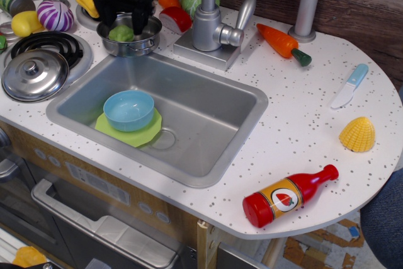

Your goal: Take broccoli out of pan

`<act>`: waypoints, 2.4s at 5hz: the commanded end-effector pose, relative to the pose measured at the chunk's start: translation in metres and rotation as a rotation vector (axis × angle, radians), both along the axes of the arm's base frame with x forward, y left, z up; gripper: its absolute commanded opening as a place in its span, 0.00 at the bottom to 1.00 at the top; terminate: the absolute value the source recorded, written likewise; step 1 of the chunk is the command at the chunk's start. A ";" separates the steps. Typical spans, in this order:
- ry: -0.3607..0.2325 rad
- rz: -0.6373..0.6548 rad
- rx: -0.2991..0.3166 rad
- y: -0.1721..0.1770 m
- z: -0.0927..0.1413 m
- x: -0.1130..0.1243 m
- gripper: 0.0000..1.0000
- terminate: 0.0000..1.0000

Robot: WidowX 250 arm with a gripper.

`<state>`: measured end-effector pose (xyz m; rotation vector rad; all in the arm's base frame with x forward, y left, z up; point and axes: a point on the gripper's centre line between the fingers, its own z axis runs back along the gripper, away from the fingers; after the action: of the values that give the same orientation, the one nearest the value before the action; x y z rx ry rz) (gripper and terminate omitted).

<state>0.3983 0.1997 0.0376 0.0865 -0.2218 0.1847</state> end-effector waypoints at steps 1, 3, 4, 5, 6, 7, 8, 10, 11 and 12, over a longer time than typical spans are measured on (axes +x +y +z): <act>-0.081 0.002 0.014 0.020 0.010 0.014 1.00 0.00; -0.095 -0.002 -0.043 0.026 -0.016 0.020 1.00 0.00; -0.089 0.017 -0.029 0.023 -0.013 0.026 0.00 0.00; -0.064 0.045 0.032 0.022 0.022 0.023 0.00 0.00; -0.049 0.076 0.093 0.018 0.053 0.016 0.00 0.00; -0.059 0.133 0.156 0.008 0.077 0.008 0.00 0.00; -0.064 0.158 0.172 0.003 0.084 -0.003 0.00 0.00; -0.070 0.235 0.086 -0.043 0.069 -0.044 0.00 0.00; -0.108 0.256 0.022 -0.080 0.045 -0.045 0.00 0.00; -0.119 0.198 0.049 -0.094 0.039 -0.040 1.00 0.00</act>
<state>0.3524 0.1005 0.0469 0.1449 -0.2505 0.3534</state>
